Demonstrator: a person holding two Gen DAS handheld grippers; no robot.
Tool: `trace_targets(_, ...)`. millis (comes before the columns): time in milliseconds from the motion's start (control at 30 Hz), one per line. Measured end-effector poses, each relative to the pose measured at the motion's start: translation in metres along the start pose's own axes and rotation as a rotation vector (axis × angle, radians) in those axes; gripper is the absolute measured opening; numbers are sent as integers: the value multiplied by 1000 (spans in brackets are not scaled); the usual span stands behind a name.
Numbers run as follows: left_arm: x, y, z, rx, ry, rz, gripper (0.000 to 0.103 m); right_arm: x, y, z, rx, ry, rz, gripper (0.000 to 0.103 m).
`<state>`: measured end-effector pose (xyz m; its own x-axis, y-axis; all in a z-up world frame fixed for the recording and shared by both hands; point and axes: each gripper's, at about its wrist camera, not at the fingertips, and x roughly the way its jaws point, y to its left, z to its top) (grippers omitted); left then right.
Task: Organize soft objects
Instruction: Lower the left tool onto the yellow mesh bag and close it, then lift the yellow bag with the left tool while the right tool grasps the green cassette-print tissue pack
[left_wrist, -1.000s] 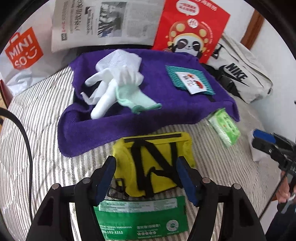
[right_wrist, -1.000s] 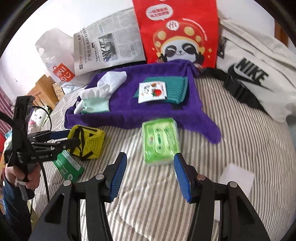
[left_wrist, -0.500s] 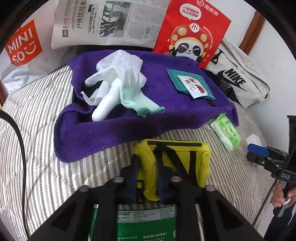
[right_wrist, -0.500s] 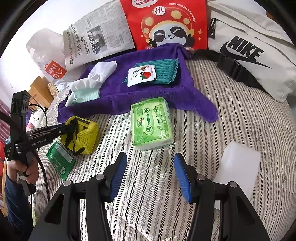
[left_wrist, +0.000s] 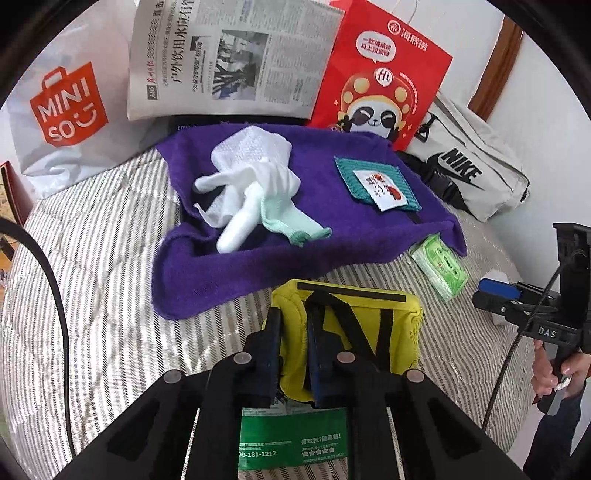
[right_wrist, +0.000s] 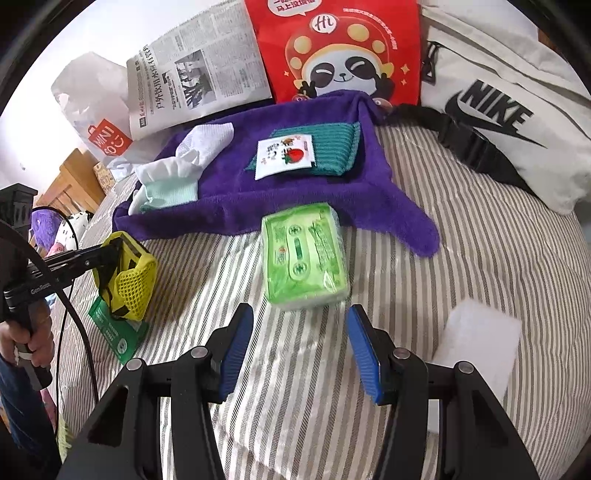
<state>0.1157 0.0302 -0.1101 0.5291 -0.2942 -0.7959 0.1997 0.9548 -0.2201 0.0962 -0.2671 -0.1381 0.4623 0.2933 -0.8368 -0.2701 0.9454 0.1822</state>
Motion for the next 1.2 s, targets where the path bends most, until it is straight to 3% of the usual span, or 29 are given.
trace_targets(233,-1,5,-1,-15,0,-1,13,14,11,20,-50,6,-11,53)
trace_targets(367,-2,8,-1,-23,-2,-19,13,28,15,30,-92,18,-78,53)
trace_targets(500,-2,6,-2,-18,-2,-21,13,38,16,34,-118,39,-112,62)
trace_targets(700,0,7,-3,-25,0,-35,13,59,21,34,-159,75,-145,62)
trace_targets(767,0,7,-3,-28,2,-38,13,59,24,33,-181,55,-164,59)
trace_targets(800,1,7,-3,-27,2,-39,13,59,25,32,-187,51,-167,53)
trace_targets(1200,-2,10,-5,-35,4,-34,13,42,17,29,-145,13,-124,52)
